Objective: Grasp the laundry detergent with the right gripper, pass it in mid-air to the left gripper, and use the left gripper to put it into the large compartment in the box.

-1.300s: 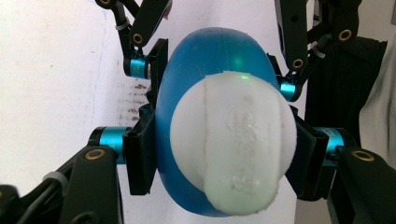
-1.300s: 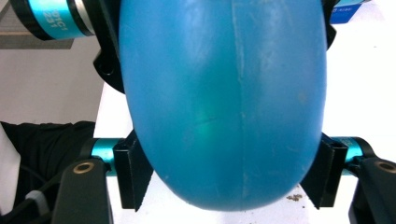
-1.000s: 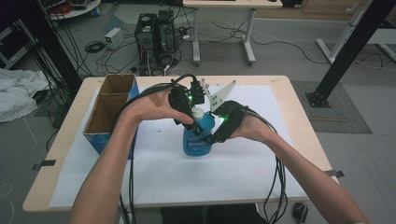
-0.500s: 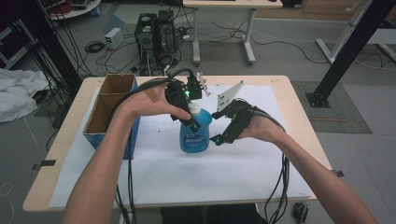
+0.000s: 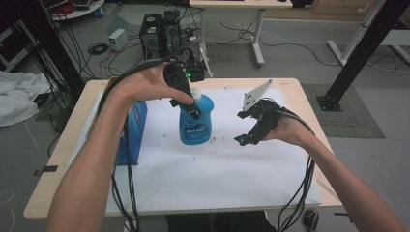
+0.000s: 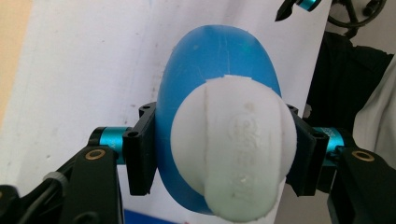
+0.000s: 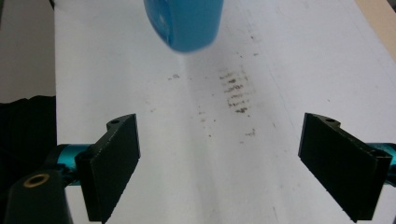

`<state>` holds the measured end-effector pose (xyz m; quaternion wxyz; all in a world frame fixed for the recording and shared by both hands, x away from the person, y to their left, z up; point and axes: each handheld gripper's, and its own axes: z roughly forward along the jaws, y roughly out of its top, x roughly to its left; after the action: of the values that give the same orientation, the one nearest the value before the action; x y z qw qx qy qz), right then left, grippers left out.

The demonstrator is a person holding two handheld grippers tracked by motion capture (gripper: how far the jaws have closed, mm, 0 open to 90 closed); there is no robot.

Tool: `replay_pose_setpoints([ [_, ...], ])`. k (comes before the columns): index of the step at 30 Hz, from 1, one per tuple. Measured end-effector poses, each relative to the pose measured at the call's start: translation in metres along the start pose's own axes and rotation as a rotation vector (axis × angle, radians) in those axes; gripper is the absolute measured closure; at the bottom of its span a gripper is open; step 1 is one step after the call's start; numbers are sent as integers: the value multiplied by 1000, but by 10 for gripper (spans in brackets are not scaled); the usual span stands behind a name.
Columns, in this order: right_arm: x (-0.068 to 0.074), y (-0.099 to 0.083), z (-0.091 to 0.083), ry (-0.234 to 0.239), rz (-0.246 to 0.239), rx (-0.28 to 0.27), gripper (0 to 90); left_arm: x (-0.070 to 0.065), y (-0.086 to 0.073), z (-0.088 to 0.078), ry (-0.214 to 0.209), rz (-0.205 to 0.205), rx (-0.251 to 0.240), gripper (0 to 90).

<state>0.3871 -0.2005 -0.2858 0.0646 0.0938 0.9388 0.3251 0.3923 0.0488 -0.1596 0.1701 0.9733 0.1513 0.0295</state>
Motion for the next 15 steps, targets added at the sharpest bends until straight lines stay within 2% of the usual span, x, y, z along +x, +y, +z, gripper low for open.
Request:
replay_pose_setpoints([
  [1,-1,-4,-4,-18,9,6,119,7,-1,-24,28,-29,9,381],
  [2,-1,-6,-5,-25,12,5,120,8,-1,-30,36,-33,9,381],
  [3,-1,-6,-5,-25,12,5,120,8,-1,-30,36,-33,9,381],
  [4,-2,-7,-6,-27,14,7,119,10,-3,-39,48,-45,5,381],
  [7,-3,-10,-8,-36,22,13,120,13,-6,-54,73,-63,4,381],
  [9,-3,-12,-8,-44,18,22,120,16,-11,-66,87,-90,1,381],
  [15,-3,-18,-8,-66,25,50,120,27,-39,-89,122,-172,-22,382],
])
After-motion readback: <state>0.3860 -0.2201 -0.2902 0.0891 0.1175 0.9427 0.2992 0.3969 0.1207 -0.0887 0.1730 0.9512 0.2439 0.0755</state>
